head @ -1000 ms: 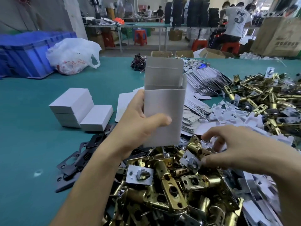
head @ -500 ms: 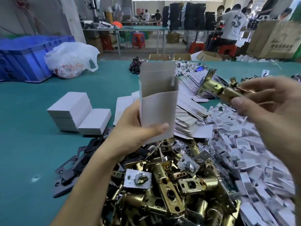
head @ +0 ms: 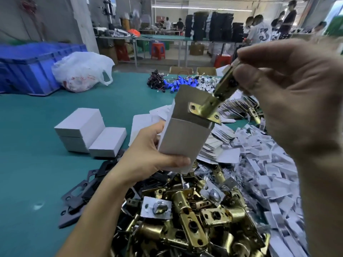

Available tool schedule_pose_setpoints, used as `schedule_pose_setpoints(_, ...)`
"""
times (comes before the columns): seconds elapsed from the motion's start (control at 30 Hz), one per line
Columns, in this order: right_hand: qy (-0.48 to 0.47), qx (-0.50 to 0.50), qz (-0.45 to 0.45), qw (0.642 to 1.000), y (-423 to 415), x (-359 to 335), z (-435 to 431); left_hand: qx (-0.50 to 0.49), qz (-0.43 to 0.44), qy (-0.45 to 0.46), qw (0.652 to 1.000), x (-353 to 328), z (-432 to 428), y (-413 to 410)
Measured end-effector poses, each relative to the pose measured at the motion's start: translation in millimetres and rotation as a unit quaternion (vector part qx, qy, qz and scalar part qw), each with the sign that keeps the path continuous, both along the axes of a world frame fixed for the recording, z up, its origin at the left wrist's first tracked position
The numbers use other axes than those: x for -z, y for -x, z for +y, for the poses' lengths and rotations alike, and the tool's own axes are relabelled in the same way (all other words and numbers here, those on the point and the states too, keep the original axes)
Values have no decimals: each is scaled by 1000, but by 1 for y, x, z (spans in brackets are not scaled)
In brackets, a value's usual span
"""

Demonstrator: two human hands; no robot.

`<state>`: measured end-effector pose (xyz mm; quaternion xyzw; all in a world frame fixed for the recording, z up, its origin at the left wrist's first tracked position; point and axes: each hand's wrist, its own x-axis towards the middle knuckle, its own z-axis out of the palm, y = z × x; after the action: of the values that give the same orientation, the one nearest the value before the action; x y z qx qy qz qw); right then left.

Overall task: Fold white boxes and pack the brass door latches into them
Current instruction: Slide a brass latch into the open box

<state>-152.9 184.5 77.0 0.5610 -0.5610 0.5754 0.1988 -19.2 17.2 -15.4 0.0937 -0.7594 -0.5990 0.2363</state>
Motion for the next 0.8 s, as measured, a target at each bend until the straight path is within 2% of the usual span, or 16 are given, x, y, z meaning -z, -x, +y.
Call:
schedule_pose_setpoints(0.3,8,-13,2,1000,7,-14,-28,-17,-9,10,1000,2,0,1)
schedule_pose_setpoints(0.53,-26,-3,7,1000,13,-15,-36,-35,5,-3,999,3,4,1)
schedule_pose_setpoints(0.7,-71,-18,-7,997,15,-10,-38,-44,6,-17,999,5,4,3)
schedule_pose_setpoints(0.8,-142,-2,1,990,12,-6,-44,-38,24,-25,999,4,7,4)
